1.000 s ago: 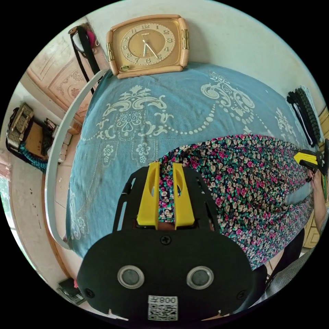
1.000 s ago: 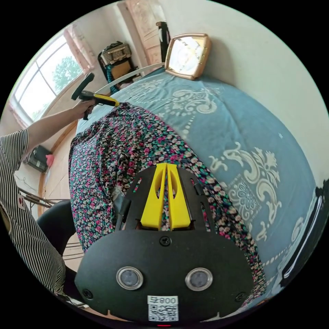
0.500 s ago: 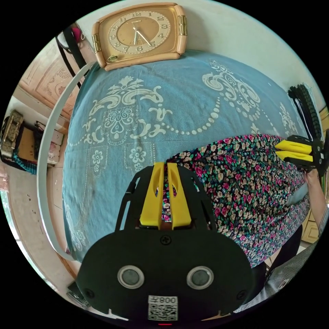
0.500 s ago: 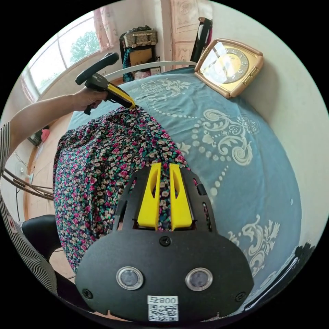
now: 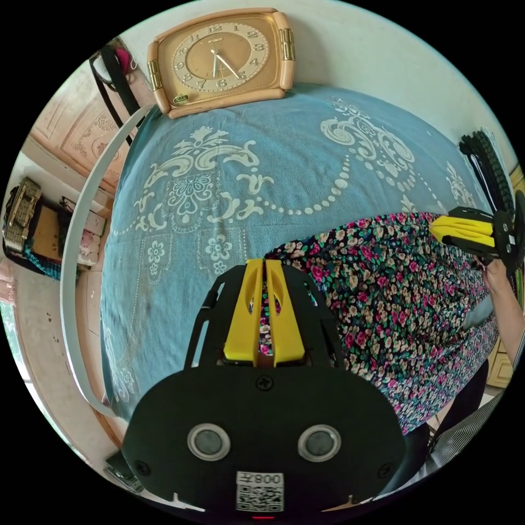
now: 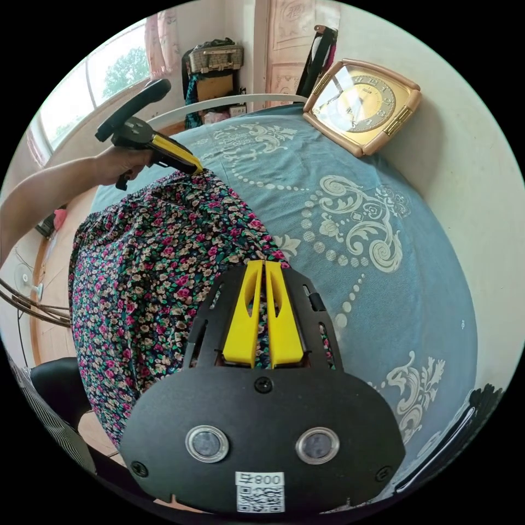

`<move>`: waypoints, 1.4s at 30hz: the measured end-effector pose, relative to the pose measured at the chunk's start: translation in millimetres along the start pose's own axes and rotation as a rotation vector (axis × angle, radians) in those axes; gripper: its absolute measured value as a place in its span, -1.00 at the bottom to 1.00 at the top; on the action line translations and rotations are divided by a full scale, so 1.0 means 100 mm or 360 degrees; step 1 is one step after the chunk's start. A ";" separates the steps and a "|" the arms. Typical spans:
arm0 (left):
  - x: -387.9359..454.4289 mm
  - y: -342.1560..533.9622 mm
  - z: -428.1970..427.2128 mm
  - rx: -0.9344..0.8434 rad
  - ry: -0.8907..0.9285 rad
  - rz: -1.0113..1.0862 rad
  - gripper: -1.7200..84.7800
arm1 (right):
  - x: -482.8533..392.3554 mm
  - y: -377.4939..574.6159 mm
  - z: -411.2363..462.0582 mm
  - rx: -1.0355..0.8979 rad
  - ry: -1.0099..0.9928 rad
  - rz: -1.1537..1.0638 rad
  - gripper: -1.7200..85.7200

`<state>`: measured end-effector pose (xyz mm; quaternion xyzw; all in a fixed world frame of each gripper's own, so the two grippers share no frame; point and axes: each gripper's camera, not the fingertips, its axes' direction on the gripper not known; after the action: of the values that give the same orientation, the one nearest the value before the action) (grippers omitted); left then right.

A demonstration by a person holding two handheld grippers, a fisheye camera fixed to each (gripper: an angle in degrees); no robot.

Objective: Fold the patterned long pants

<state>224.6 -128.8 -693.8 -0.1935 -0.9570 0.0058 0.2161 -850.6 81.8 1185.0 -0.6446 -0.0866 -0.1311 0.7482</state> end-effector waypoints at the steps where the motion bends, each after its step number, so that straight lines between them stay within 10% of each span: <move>1: -0.02 0.05 -0.03 0.0004 0.0000 -0.0009 -0.94 | -0.01 -0.01 -0.03 0.0006 -0.0014 0.0009 -0.95; 25: -0.45 1.99 -1.66 0.0268 0.0059 -0.0139 -0.94 | -0.90 0.07 -1.25 0.0179 -0.0435 0.0180 -0.96; 42: -0.38 4.13 -2.07 -0.0068 0.0026 -0.0074 -0.95 | -2.86 0.41 -1.14 -0.0179 -0.0563 0.0002 -0.96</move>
<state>494.0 224.5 -560.7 -0.1759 -0.9593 -0.0214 0.2199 -1114.8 -1.4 1043.1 -0.6985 -0.2090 -0.0199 0.6842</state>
